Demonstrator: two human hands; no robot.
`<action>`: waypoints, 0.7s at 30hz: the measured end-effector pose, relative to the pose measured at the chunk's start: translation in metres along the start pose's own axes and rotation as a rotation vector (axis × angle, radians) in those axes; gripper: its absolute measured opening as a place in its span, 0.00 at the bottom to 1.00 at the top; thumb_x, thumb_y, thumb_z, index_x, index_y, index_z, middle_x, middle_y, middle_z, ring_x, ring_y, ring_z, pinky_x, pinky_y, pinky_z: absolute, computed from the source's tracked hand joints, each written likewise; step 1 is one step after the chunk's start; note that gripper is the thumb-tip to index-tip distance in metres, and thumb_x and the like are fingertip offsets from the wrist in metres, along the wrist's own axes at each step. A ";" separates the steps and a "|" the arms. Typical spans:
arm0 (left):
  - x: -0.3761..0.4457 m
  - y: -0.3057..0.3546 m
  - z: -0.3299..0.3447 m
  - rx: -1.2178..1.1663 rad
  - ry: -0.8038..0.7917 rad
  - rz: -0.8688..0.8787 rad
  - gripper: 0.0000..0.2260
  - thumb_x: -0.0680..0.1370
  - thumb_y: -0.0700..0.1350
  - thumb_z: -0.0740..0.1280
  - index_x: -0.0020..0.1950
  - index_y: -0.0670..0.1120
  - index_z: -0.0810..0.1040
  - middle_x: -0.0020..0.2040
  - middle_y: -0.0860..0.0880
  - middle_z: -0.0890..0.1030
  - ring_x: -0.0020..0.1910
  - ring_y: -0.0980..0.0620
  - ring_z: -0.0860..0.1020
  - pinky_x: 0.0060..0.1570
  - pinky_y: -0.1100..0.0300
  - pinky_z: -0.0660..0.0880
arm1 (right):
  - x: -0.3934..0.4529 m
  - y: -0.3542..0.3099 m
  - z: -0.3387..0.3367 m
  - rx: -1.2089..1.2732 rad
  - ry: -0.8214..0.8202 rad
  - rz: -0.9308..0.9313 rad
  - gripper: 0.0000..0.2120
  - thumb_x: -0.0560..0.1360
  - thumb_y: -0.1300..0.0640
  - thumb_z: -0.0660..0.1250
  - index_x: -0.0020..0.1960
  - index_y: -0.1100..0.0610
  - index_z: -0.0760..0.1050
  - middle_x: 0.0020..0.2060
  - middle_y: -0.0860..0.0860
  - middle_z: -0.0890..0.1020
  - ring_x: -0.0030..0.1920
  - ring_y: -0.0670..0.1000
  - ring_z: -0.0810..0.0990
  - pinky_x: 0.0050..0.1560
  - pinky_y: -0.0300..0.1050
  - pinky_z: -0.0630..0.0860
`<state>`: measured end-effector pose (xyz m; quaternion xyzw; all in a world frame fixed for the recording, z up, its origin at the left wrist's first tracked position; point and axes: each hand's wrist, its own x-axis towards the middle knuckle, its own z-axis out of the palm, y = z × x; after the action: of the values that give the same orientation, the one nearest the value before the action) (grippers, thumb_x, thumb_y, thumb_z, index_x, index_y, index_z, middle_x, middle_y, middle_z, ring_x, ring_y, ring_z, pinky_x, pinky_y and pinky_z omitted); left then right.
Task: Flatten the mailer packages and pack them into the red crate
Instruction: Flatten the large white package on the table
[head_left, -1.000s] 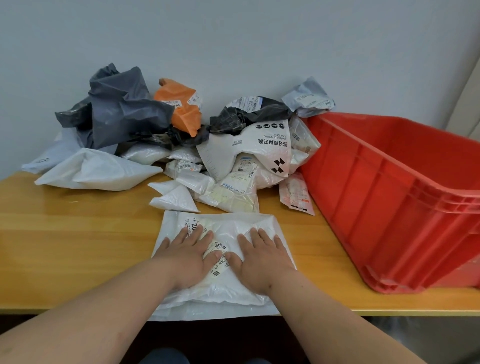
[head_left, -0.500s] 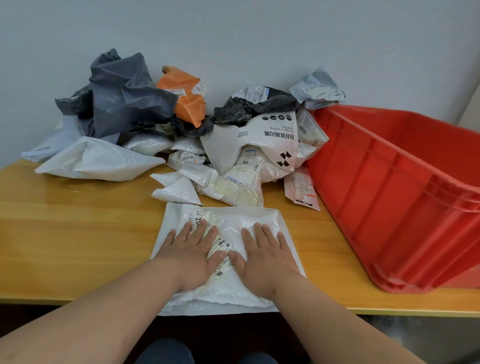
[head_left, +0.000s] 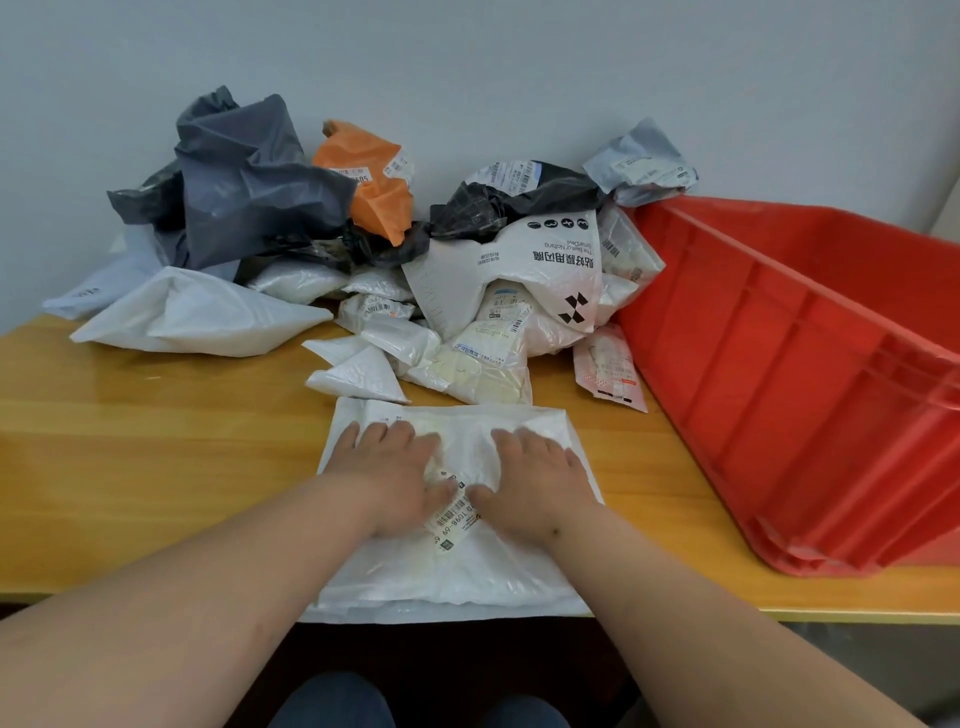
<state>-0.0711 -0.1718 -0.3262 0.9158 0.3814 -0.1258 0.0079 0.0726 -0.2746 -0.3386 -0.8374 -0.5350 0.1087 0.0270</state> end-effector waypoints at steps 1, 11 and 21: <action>0.004 -0.001 0.001 -0.017 0.017 -0.014 0.33 0.79 0.68 0.46 0.80 0.55 0.43 0.80 0.50 0.45 0.79 0.45 0.44 0.76 0.45 0.40 | 0.004 0.000 -0.002 0.009 0.010 0.008 0.37 0.79 0.35 0.53 0.81 0.48 0.45 0.81 0.53 0.45 0.80 0.57 0.44 0.78 0.59 0.42; 0.021 0.002 0.022 -0.047 -0.078 -0.028 0.32 0.79 0.67 0.38 0.79 0.55 0.35 0.79 0.52 0.33 0.77 0.46 0.33 0.76 0.44 0.37 | 0.020 0.009 0.020 -0.058 -0.065 -0.007 0.33 0.79 0.31 0.39 0.80 0.42 0.38 0.79 0.48 0.35 0.78 0.55 0.32 0.76 0.61 0.33; 0.009 0.002 0.011 -0.071 -0.069 -0.051 0.34 0.80 0.67 0.46 0.80 0.53 0.38 0.79 0.51 0.34 0.77 0.47 0.33 0.76 0.46 0.37 | 0.018 0.008 0.018 -0.050 -0.063 -0.009 0.34 0.79 0.31 0.41 0.80 0.43 0.39 0.80 0.49 0.37 0.79 0.55 0.34 0.76 0.62 0.35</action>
<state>-0.0663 -0.1679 -0.3396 0.9000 0.4083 -0.1439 0.0506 0.0830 -0.2629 -0.3604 -0.8315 -0.5419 0.1217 -0.0104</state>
